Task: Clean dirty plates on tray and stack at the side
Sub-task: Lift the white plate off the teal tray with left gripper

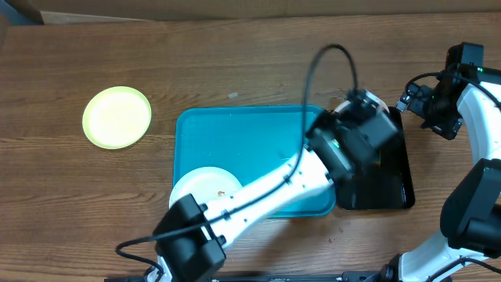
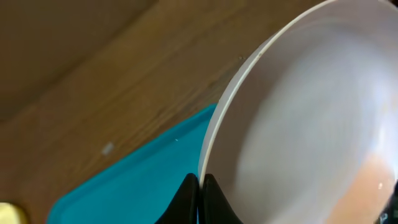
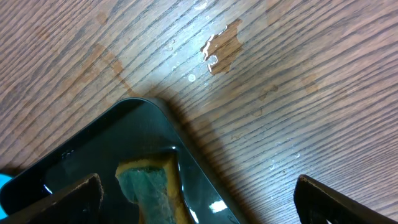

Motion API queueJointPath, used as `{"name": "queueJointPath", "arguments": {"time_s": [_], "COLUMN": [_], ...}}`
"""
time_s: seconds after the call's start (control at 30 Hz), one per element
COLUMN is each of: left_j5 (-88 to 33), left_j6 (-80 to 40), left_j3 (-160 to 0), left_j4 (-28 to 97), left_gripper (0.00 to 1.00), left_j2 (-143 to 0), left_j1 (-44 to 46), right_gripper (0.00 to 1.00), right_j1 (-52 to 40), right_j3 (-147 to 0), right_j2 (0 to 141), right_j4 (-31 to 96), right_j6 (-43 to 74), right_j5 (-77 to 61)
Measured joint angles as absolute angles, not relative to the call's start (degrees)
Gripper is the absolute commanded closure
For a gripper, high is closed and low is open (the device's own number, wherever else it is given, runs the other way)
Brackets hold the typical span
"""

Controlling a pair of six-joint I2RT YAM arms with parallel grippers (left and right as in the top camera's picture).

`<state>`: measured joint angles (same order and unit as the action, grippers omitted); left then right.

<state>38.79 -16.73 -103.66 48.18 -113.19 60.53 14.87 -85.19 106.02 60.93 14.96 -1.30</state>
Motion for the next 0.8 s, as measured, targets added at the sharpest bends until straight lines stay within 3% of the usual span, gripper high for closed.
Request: {"name": "queueJointPath", "arguments": {"time_s": [0.3,0.8], "left_j5": [57.06,59.75], "left_j6": [-16.32,-18.31], "left_j3": [-103.66,-103.66], "left_j4": [48.05,47.92], "left_gripper": [0.96,0.96], "left_j2": [-113.16,-113.16], "left_j1": [69.08,68.84], "right_gripper": [0.00,0.00], "right_j1": [14.85,14.85], "right_j3": [-85.19,-85.19], "right_j2": [106.02,106.02], "right_j4": [60.95,60.95], "right_j6": [14.98,14.96], "right_j5": [-1.30,-1.30]}}
